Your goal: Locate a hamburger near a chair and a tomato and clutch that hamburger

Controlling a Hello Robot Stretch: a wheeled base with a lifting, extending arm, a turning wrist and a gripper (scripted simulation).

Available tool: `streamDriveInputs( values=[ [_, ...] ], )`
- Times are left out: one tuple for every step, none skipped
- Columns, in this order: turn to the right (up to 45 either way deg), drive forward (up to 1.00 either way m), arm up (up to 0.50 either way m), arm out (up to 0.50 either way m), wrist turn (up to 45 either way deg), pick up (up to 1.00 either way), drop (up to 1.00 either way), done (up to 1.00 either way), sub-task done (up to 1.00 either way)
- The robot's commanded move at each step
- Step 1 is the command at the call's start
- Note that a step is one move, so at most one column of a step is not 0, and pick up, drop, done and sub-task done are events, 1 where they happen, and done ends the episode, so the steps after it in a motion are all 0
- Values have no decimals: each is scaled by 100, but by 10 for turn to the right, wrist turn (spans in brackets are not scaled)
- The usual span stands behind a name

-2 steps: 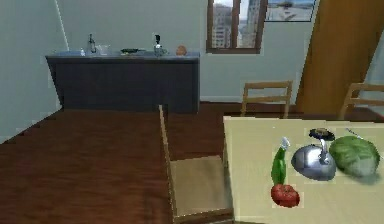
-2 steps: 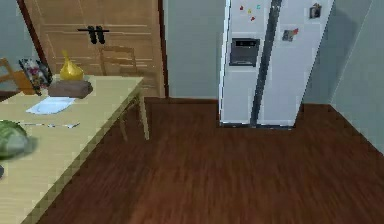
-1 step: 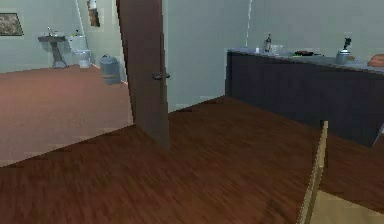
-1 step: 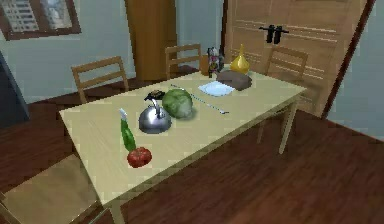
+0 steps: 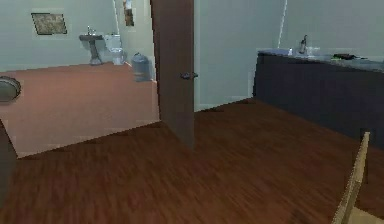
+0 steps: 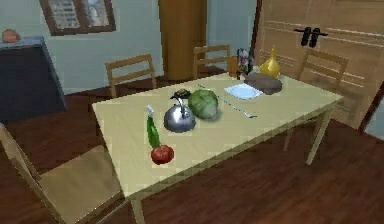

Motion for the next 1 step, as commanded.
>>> streamDriveInputs(
  values=[
    [0,65,0,0,0,0,0,0,0]
  ],
)
